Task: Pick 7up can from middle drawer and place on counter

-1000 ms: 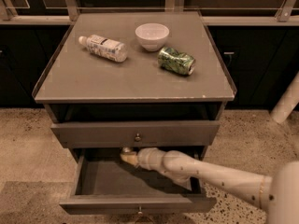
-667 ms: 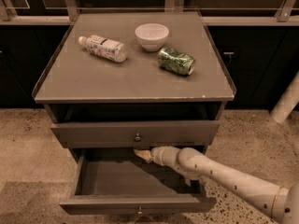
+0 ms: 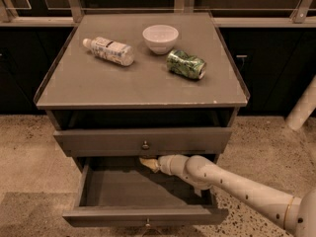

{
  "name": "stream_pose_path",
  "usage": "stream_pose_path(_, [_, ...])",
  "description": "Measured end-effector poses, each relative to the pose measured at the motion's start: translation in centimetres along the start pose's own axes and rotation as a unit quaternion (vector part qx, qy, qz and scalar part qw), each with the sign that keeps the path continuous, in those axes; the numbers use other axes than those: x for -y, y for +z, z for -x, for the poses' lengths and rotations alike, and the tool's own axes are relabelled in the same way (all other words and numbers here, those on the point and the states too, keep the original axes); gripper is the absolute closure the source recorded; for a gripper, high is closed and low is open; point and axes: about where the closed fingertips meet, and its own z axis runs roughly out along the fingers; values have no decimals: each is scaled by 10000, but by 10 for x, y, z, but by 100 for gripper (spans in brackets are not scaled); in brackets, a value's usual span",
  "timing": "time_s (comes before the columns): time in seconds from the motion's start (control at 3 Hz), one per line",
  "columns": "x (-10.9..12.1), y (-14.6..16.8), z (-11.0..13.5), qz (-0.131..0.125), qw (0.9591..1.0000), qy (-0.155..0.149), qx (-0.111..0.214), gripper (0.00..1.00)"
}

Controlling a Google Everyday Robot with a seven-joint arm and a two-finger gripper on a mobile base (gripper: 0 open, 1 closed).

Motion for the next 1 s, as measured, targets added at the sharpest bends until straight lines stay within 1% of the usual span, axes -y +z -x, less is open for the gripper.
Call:
stream_pose_path(0.33, [-11,-22,-25,-59,9992,377,-120,100])
stream_pose_path(0.67, [-27,-50,-55,-121,9968,780,-138,100])
stream_pose_path(1.0, [-28,-55,-59,-130,9965,808,-149,100])
